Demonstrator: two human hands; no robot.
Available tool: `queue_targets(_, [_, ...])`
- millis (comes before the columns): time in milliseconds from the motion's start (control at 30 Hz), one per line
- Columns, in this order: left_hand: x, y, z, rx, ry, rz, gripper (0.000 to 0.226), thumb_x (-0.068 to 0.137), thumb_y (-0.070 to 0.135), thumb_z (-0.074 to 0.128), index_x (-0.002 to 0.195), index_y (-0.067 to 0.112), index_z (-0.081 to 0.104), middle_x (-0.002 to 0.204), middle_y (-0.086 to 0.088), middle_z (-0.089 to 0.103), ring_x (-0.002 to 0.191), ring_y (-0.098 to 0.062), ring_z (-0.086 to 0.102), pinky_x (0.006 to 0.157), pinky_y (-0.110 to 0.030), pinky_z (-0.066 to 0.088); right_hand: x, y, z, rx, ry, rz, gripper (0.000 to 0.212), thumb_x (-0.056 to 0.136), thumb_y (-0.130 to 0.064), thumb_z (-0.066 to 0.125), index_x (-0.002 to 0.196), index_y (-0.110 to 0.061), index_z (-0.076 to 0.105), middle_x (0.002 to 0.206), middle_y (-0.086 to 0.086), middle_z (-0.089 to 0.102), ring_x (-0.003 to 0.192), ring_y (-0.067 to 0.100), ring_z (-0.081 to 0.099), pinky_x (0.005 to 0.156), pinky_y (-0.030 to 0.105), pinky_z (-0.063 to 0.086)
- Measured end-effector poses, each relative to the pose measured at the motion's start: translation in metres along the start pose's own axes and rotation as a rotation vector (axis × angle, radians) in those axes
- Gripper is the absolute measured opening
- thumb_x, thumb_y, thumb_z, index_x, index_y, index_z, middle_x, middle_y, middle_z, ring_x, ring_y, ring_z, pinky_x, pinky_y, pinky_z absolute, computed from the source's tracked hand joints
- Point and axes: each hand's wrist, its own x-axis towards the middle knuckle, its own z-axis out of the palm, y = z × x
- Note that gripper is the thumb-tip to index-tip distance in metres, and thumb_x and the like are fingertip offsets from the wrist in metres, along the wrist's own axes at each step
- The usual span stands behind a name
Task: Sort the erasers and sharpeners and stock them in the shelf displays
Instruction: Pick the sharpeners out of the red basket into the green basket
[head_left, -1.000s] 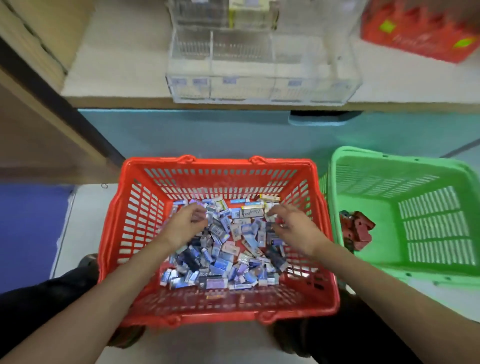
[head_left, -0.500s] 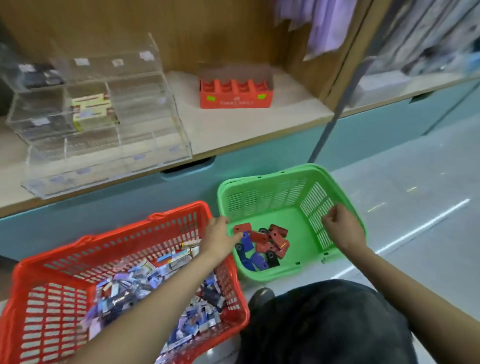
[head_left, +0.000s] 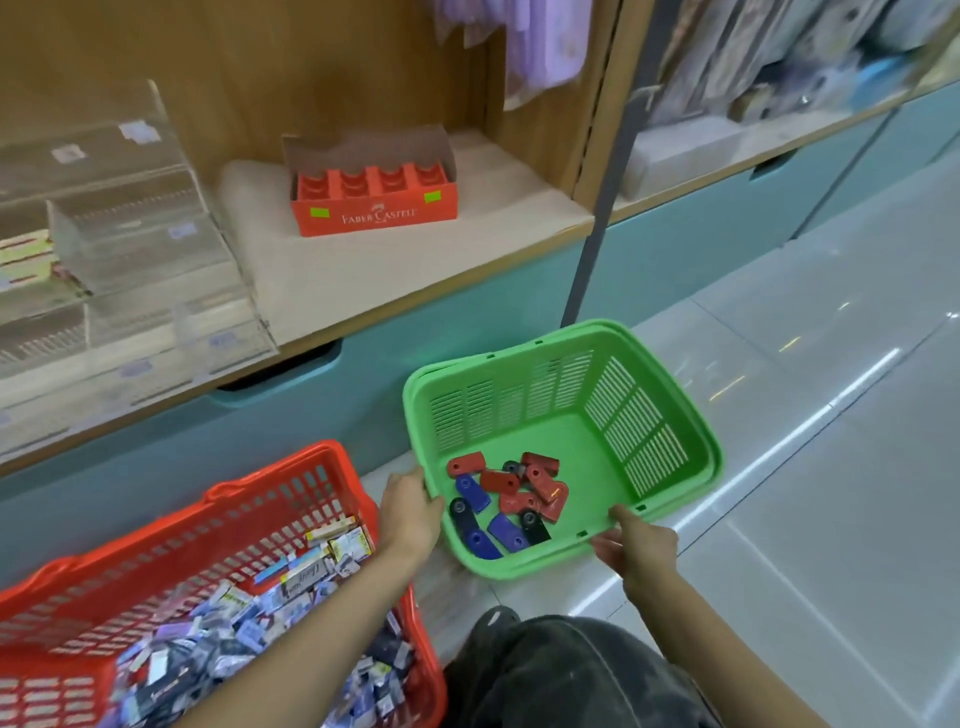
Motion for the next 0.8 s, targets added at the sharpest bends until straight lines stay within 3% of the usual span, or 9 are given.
queue_targets(67, [0.015,0.011,0.019,-0.01,-0.082,0.037,0.022,0.077,0.011,0.066,0.099,0.014,0.066,0.096,-0.011,0.066,0.082,-0.026,0.065,0.08,-0.041,0.053,0.02,-0.008,-0.008,0.045,0.093,-0.006,0.044,0.087,-0.01,0.062,0.123,0.006,0.042,0.08,0.03,0.057,0.052,0.026,0.052,0.038,0.029,0.051])
queue_targets(133, [0.023,0.037,0.03,-0.069,-0.164,0.098,0.026,0.078,0.007,0.066,0.104,0.011,0.066,0.104,-0.013,0.063,0.083,-0.023,0.065,0.085,-0.031,0.052,0.035,-0.021,-0.018,0.07,0.162,-0.014,0.049,0.087,-0.01,0.062,0.129,0.004,0.04,0.097,0.039,0.058,0.052,0.024,0.049,0.044,0.036,0.054])
queue_targets(233, [0.029,0.07,0.036,-0.097,-0.279,0.151,0.032,0.084,0.006,0.064,0.115,0.001,0.059,0.119,-0.018,0.055,0.1,-0.027,0.061,0.082,-0.022,0.043,0.049,-0.045,-0.04,0.065,0.173,-0.058,0.039,0.089,-0.006,0.06,0.118,0.016,0.046,0.086,0.03,0.059,0.061,0.028,0.057,0.042,0.028,0.054])
queue_targets(333, [0.027,0.072,0.015,-0.1,-0.232,0.115,0.044,0.086,0.013,0.065,0.124,-0.004,0.05,0.119,-0.012,0.05,0.107,-0.026,0.055,0.085,-0.025,0.041,0.042,-0.068,-0.051,-0.12,0.311,-0.133,0.049,0.087,-0.011,0.063,0.125,0.009,0.04,0.124,0.028,0.047,0.094,0.036,0.055,0.074,0.043,0.052])
queue_targets(400, [0.019,0.057,-0.016,-0.158,-0.207,0.1,0.041,0.087,0.012,0.065,0.124,0.001,0.053,0.114,-0.006,0.053,0.099,-0.021,0.056,0.081,-0.02,0.042,0.017,-0.084,-0.044,-0.337,0.421,-0.338,0.046,0.087,-0.008,0.059,0.125,0.004,0.038,0.133,0.026,0.037,0.103,0.038,0.049,0.085,0.044,0.042])
queue_targets(467, [0.003,0.033,-0.061,-0.187,-0.215,0.134,0.03,0.087,0.01,0.065,0.116,0.005,0.058,0.102,-0.001,0.058,0.084,-0.009,0.058,0.073,-0.013,0.041,-0.02,-0.101,-0.02,-0.465,0.238,-0.627,0.031,0.087,-0.005,0.055,0.116,0.0,0.048,0.12,0.024,0.048,0.092,0.033,0.051,0.076,0.036,0.039])
queue_targets(567, [-0.033,-0.011,-0.133,-0.152,-0.187,0.171,0.02,0.086,0.004,0.064,0.106,0.006,0.061,0.087,0.003,0.059,0.065,0.012,0.055,0.069,-0.01,0.043,-0.087,-0.116,0.041,-0.751,-0.295,-0.799,0.009,0.089,-0.004,0.053,0.097,-0.008,0.054,0.089,0.012,0.059,0.079,0.028,0.057,0.06,0.027,0.039])
queue_targets(700, [-0.08,-0.077,-0.213,-0.123,-0.095,0.05,0.018,0.086,0.004,0.065,0.103,0.008,0.06,0.082,0.006,0.057,0.069,0.001,0.053,0.064,-0.006,0.042,-0.185,-0.091,0.134,-1.197,-0.871,-0.874,0.005,0.091,-0.007,0.055,0.095,-0.007,0.055,0.08,0.008,0.059,0.064,0.016,0.055,0.053,0.016,0.045])
queue_targets(800, [-0.107,-0.128,-0.249,-0.149,0.013,-0.054,0.019,0.084,-0.001,0.065,0.097,0.01,0.057,0.077,0.003,0.056,0.066,-0.003,0.051,0.061,-0.005,0.041,-0.223,-0.042,0.185,-1.486,-1.006,-0.977,0.004,0.089,-0.014,0.056,0.092,-0.012,0.053,0.082,0.003,0.057,0.076,0.02,0.055,0.068,0.029,0.045])
